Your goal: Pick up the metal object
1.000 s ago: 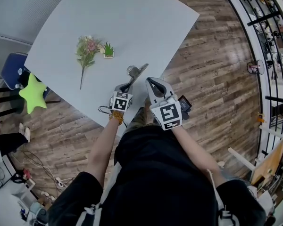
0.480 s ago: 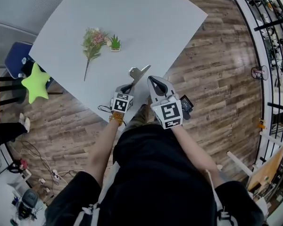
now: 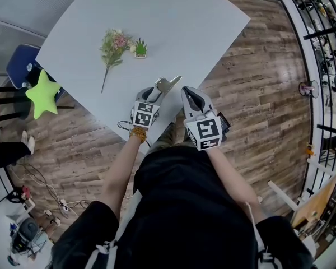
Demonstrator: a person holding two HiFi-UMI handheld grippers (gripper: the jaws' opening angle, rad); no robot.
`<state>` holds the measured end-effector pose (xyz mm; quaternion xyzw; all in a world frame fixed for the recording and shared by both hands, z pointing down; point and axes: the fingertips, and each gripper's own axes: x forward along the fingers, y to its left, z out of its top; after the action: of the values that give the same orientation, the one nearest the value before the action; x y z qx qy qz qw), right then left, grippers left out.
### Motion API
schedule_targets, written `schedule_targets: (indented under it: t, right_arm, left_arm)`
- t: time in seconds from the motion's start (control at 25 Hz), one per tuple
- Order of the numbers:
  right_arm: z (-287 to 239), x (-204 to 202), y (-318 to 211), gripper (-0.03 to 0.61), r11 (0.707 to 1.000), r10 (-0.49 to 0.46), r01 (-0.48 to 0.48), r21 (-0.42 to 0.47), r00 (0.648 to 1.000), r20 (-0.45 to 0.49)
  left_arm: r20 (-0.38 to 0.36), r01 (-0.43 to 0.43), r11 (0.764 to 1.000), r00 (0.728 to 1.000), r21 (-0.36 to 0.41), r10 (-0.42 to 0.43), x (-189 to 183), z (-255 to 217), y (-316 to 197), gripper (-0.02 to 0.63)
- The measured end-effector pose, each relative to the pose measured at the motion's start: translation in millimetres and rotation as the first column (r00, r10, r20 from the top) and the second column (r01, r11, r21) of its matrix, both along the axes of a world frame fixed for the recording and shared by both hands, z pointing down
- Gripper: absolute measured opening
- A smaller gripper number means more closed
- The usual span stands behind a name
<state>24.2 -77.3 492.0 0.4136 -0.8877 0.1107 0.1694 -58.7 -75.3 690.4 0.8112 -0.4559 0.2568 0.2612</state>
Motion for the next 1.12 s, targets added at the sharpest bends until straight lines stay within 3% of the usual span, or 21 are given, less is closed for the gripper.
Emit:
schedule_targets:
  t: [0.28,0.56,0.8,1.12]
  right_arm:
    - [1,5,1,0.000,1.000,0.018,-0.018,0.001,1.000,-0.003]
    - [2,10,-1,0.000,0.999,0.032,-0.032,-0.007,0.999,-0.008]
    - [3,6,1,0.000,1.000,0.022,-0.022,-0.009,1.000,-0.006]
    - [6,6,4,0.000,1.000,0.009,-0.009,-0.021,1.000,-0.012]
  left_arm:
    - [-0.020,-0.045,0.999,0.999,-0.019,0.045,7,3,-28,0.275]
    - [-0.043,-0.058,0.995,0.998,-0.078,0.055,21,11,-39,0.258]
    - [0.039,-0.125,0.985,0.991,-0.115,0.130,23,29,-33,0.207]
    - [-0.007,-0.123,0.980,0.992,-0.160,0.123,29,37,-31,0.212]
